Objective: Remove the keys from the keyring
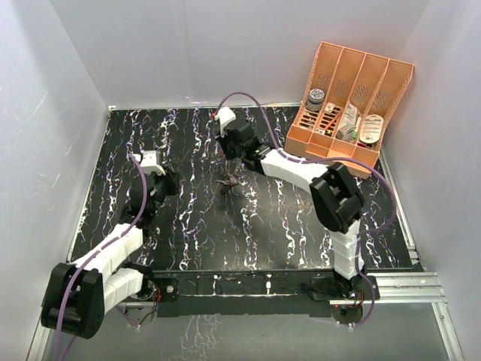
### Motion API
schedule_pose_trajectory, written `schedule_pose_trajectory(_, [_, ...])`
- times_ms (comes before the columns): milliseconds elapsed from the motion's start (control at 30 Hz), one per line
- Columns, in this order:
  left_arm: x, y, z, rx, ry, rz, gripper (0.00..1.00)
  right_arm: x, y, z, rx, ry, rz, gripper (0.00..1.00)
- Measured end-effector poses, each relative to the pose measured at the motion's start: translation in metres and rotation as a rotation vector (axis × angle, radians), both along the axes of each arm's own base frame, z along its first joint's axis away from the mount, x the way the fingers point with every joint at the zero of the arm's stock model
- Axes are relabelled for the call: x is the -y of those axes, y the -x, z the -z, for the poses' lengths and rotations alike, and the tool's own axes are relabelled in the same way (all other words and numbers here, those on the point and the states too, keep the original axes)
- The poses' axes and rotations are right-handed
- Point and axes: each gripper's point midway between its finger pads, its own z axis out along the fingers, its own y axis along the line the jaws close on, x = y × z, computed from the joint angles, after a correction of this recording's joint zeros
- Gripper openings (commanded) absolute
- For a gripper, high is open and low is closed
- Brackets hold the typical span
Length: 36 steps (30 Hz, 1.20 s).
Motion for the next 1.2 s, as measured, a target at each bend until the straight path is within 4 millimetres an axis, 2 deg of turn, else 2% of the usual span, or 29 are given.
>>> schedule_pose_trajectory(100, [0.014,-0.005,-0.002,-0.003,0.007,0.073,0.23,0.004,0.006,-0.048,0.068,-0.068,0.000,0.00])
schedule_pose_trajectory(167, [0.026,-0.010,-0.009,0.014,0.022,0.132,0.25,0.006,0.010,-0.072,0.105,-0.105,0.000,0.00])
schedule_pose_trajectory(300, [0.050,-0.015,-0.023,0.067,0.062,0.258,0.27,0.010,0.019,-0.103,0.150,-0.152,-0.001,0.00])
schedule_pose_trajectory(533, [0.079,-0.020,-0.048,0.151,0.140,0.403,0.31,0.015,0.039,-0.137,0.191,-0.201,-0.009,0.00])
schedule_pose_trajectory(700, [0.101,-0.020,-0.081,0.237,0.201,0.523,0.31,0.018,0.057,-0.154,0.205,-0.239,-0.020,0.00])
schedule_pose_trajectory(800, [0.121,-0.011,-0.101,0.285,0.238,0.642,0.32,0.017,0.063,-0.158,0.204,-0.252,-0.024,0.00])
schedule_pose_trajectory(1000, [0.151,0.020,-0.118,0.342,0.274,0.826,0.33,0.014,0.070,-0.156,0.199,-0.251,-0.026,0.00])
schedule_pose_trajectory(1200, [0.158,0.032,-0.127,0.392,0.273,0.874,0.32,0.016,0.078,-0.159,0.204,-0.258,-0.020,0.00])
